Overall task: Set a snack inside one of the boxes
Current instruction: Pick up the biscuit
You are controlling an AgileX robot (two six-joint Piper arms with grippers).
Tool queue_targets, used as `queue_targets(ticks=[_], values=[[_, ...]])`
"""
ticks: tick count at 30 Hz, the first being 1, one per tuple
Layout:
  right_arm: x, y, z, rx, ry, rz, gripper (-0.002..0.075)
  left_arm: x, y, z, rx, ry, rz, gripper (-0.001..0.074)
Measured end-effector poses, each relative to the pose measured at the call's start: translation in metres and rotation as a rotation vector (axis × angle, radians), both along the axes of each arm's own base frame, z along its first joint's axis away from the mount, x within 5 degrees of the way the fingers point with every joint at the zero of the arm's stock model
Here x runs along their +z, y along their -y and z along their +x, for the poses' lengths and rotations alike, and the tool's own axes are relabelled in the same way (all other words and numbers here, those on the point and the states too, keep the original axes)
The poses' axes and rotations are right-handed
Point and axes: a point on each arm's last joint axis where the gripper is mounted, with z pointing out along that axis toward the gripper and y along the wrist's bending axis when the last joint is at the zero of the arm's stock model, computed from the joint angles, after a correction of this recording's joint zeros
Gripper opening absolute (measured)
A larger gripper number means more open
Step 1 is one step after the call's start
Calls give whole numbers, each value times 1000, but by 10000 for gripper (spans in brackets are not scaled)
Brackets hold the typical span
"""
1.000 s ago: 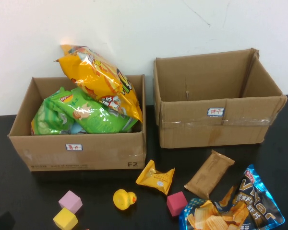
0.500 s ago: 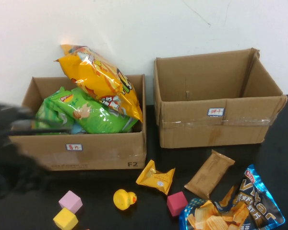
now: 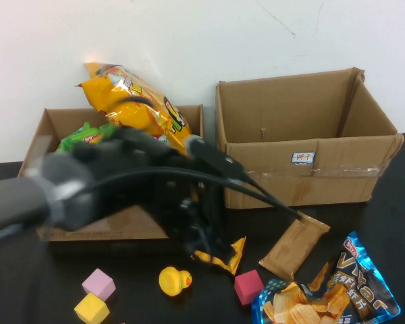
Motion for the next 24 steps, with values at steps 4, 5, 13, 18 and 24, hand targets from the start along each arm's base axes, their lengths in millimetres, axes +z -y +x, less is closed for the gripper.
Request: queue_targets(ticks=[4,5,13,18,24], values=[[0,0,0,0,0,0,-1,-28,21,12,-20,-32,22,431],[0,0,0,0,0,0,-1,-35,26,15,-11,-39,21,523],[0,0,0,0,0,0,-1,-85,46,40,95,-29,-48,680],[0,0,0,0,0,0,-1,-105,49,51,120,13,-76,679],[0,0,0,0,0,0,-1,-128,42,60,147,59,-8,679]])
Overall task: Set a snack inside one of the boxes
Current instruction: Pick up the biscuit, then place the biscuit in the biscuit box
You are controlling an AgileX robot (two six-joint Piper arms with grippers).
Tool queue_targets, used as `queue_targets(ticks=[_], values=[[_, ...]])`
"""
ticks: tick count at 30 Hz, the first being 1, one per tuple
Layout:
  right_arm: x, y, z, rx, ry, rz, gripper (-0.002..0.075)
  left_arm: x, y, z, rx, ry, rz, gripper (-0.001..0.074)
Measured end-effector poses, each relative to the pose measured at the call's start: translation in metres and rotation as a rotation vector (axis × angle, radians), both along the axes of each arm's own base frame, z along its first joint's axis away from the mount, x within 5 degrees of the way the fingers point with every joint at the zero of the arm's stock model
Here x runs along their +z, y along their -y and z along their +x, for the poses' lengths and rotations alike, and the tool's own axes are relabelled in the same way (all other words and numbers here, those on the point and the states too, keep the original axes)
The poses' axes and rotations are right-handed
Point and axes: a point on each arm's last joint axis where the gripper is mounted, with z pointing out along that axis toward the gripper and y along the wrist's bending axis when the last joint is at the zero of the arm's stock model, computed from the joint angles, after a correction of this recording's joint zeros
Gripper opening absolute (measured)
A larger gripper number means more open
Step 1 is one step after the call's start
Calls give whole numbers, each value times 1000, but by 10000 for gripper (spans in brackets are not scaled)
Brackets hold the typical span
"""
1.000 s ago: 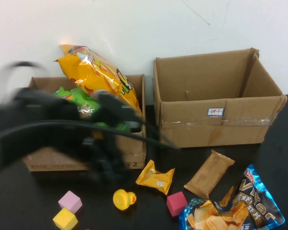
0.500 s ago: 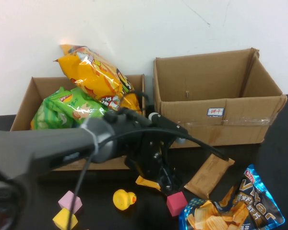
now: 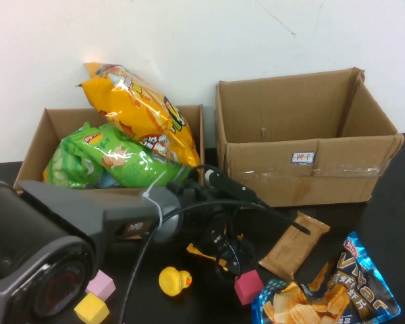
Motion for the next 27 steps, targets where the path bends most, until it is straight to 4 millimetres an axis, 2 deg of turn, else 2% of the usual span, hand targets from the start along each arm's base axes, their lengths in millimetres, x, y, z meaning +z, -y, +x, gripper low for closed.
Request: queue_targets(ticks=[4,7,10,11,13,18,21,24,27], values=[[0,0,0,0,0,0,-1,-15,0,1,29,-13,5,678],[0,0,0,0,0,0,-1,-20,0,2,54,-19,-7,645],[0,0,0,0,0,0,-1,-21,1,2,69,-16,-22,505],[0,0,0,0,0,0,-1,-21,1,3,73,-14,-28,412],[0,0,0,0,0,0,-1,-20,2,3,77,-11,-34,291],[0,0,0,0,0,0,-1,-12,3,-1,77,-21,-12,292],[0,0,0,0,0,0,-1,17,10,-11,46,-2,-1,291],[0,0,0,0,0,0,-1,63,22,-25,-37,76,-36,291],[0,0,0,0,0,0,-1,113,34,-37,-163,229,-124,291]])
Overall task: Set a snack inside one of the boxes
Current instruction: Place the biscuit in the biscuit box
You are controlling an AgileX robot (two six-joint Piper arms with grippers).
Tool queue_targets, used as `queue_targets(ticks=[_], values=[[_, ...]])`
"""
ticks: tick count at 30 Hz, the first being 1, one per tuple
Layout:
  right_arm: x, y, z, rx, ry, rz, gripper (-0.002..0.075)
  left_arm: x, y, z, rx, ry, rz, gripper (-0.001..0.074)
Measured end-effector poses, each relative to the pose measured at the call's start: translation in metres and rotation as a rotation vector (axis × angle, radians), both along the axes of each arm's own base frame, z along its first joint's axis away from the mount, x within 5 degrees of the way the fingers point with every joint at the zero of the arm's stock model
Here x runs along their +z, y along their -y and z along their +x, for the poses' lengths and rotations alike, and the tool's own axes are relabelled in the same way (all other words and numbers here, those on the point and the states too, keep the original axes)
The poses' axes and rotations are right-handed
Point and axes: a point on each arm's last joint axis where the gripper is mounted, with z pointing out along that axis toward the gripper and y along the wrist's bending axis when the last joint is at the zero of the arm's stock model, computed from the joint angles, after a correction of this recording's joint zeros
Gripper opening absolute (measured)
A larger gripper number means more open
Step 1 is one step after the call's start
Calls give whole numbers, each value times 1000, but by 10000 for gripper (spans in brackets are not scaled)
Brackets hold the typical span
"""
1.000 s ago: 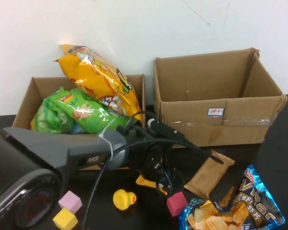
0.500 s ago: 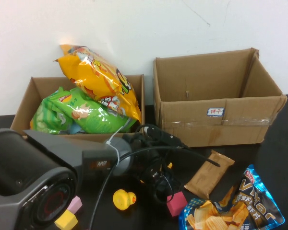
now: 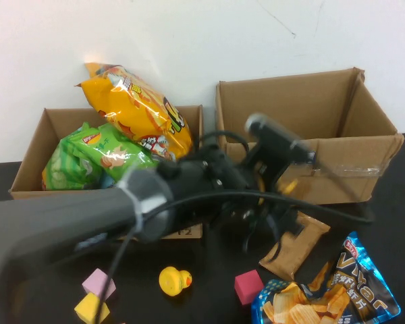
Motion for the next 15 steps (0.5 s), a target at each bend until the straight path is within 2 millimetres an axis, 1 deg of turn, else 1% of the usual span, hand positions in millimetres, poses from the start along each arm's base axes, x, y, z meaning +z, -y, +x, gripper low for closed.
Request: queue_targets(ticks=[2,4,5,6,9,11,12,13,14,15], values=[[0,0,0,0,0,0,-1,33,6,-1,-69,140,-101,291],[0,0,0,0,0,0,-1,59,11,5,-102,250,-197,291],[0,0,0,0,0,0,-1,72,11,11,-100,298,-249,291],[0,0,0,0,0,0,-1,80,8,19,-85,326,-283,291],[0,0,0,0,0,0,-1,104,-1,51,-15,400,-372,290],[0,0,0,0,0,0,-1,109,-8,76,26,441,-387,291],[0,0,0,0,0,0,-1,108,-10,86,39,452,-385,313],[0,0,0,0,0,0,-1,105,-11,97,53,459,-376,365],[0,0,0,0,0,0,-1,100,-12,107,73,453,-364,438],[0,0,0,0,0,0,-1,91,-12,115,90,436,-345,504]])
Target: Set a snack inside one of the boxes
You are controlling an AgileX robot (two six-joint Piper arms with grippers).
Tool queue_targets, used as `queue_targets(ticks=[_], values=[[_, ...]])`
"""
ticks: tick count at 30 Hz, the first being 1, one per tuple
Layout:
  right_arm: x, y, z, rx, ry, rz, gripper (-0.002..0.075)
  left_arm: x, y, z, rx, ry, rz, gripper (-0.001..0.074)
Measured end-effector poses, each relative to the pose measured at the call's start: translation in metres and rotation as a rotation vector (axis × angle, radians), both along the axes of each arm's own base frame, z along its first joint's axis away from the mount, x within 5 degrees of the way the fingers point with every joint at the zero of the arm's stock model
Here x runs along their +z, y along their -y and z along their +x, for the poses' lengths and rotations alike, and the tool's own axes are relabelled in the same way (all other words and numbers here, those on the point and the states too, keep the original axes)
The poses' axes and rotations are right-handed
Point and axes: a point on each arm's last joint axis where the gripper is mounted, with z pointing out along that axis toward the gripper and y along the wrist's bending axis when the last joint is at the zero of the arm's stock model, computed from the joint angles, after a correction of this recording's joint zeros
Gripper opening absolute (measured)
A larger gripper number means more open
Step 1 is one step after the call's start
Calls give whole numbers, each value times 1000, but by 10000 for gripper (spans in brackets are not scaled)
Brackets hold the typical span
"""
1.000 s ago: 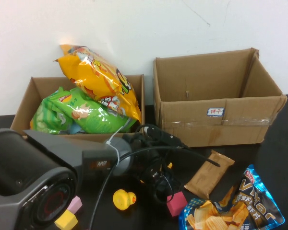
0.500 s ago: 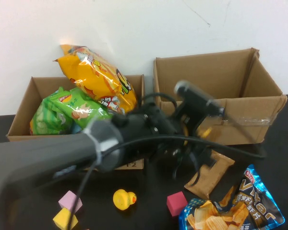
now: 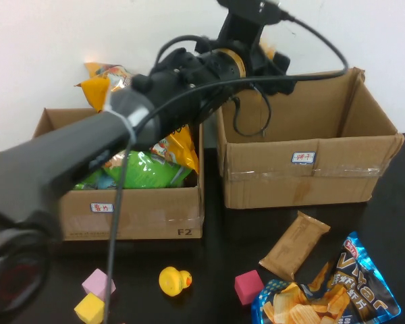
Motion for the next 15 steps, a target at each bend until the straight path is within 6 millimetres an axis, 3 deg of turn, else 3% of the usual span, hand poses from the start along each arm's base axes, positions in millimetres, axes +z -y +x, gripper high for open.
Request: queue_targets(ticks=[3,6,9,11,12,15], values=[[0,0,0,0,0,0,-1,-21,1,15,61,-87,52,637],[0,0,0,0,0,1,-1,-34,-2,18,106,-171,103,640],[0,0,0,-1,0,2,-1,-24,-5,15,120,-175,107,455],[0,0,0,-1,0,2,-1,-3,-10,9,123,-149,92,238],[0,0,0,-1,0,2,-1,8,-12,5,124,-134,83,171],[0,0,0,-1,0,2,-1,42,-23,-14,120,-102,51,53]])
